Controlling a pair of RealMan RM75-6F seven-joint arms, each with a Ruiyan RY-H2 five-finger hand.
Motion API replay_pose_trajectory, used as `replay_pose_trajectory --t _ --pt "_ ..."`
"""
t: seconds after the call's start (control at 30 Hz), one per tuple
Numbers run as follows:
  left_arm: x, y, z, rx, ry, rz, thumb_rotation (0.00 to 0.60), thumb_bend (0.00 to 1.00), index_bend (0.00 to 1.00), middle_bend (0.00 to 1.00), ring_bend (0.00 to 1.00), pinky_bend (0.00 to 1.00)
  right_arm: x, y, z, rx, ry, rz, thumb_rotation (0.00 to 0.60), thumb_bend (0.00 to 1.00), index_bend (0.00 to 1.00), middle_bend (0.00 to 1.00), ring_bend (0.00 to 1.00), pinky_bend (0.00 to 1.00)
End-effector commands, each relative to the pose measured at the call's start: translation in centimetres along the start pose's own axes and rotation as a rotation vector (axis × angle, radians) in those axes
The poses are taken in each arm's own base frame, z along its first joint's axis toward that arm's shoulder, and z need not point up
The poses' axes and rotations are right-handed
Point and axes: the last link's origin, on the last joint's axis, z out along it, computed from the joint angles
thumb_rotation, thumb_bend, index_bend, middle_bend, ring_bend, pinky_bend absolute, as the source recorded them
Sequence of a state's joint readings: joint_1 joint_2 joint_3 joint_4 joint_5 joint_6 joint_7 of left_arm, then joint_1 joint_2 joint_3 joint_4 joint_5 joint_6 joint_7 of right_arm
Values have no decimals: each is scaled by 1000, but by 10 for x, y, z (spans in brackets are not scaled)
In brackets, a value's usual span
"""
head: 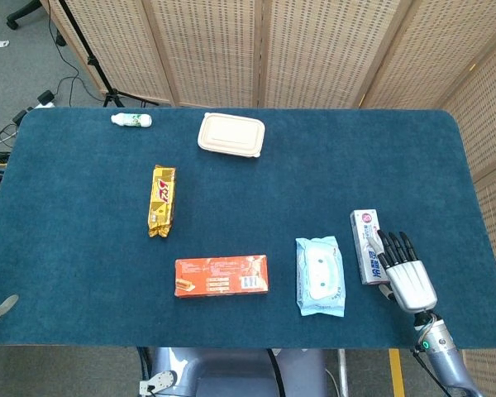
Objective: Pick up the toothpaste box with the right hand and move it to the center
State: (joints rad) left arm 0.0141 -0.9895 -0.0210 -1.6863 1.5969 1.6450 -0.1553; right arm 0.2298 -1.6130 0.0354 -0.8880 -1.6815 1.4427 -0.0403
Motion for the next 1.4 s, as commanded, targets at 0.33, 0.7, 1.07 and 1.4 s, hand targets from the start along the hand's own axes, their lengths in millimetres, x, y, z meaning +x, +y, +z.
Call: replay_pose_trajectory --t 0.33,0.7,1.07,1.4 --pt "0 -3 1 12 0 -6 600 0 0 0 0 0 -7 2 30 -54 -20 -13 600 0 0 0 0 0" --pt "-1 -7 4 32 -13 -6 600 0 0 0 0 0 -3 -4 72 -115 -28 16 600 0 0 0 0 0" --pt "1 -13 7 61 -11 -12 600 0 0 0 0 0 -6 -15 110 -159 -66 28 600 0 0 0 0 0" --pt "1 -18 10 85 -18 -13 600 0 0 0 0 0 2 -15 141 -208 -49 43 600 0 0 0 0 0"
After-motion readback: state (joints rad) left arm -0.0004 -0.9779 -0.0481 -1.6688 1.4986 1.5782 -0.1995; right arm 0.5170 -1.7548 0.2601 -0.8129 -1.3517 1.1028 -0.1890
